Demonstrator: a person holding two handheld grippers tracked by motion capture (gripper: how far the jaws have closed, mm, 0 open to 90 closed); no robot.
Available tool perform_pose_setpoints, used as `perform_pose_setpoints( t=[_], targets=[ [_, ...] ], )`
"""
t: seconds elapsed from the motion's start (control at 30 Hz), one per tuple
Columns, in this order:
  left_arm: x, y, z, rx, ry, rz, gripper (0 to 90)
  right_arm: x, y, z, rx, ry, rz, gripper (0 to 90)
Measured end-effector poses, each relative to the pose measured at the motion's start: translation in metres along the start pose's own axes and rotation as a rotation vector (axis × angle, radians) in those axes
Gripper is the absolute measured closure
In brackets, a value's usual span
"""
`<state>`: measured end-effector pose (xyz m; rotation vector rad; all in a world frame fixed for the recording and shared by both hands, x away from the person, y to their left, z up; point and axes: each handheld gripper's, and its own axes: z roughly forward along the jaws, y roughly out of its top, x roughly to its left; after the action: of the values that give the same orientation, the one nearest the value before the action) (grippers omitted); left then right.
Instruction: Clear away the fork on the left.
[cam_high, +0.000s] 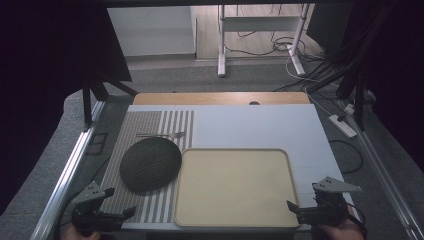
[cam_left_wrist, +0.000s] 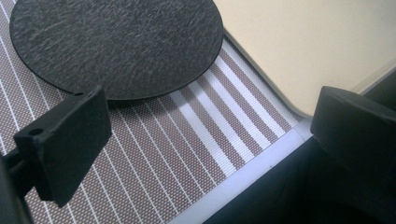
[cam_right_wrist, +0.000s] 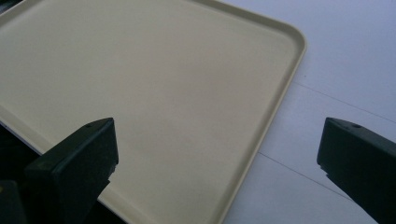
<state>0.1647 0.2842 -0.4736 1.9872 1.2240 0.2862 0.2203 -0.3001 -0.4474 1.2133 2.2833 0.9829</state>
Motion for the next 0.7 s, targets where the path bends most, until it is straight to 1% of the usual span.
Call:
perform_pose_setpoints(
  t=[0.07, 0.1, 0.17, 0.23, 0.37, 0.57, 0.7],
  targets=[
    [0.001, 0.001, 0.001, 0.003, -0.013, -0.003, 0.0, 0.0, 0.0, 0.0, -0.001, 0.0, -0.001, 0.0],
    [0.001, 0.001, 0.001, 0.003, -0.013, -0.003, 0.0, 0.0, 0.0, 0.0, -0.001, 0.0, -0.001, 0.0],
    [0.001, 0.002, 0.002, -0.006, -0.023, 0.016, 0.0, 0.0, 0.0, 0.0, 0.0, 0.0, -0.002, 0.0],
    [0.002, 0.004, 0.004, -0.005, -0.033, 0.02, 0.0, 0.0, 0.0, 0.0, -0.001, 0.0, -0.002, 0.0],
    [0.003, 0.008, 0.007, -0.003, -0.028, 0.029, 0.0, 0.0, 0.0, 0.0, 0.001, 0.001, -0.004, 0.0],
    [0.005, 0.011, 0.011, -0.016, -0.037, 0.027, 0.0, 0.0, 0.0, 0.0, 0.002, 0.0, -0.003, 0.0],
    [0.008, 0.013, 0.015, -0.014, -0.031, 0.042, 0.0, 0.0, 0.0, 0.001, 0.003, -0.002, -0.005, 0.0]
  ],
)
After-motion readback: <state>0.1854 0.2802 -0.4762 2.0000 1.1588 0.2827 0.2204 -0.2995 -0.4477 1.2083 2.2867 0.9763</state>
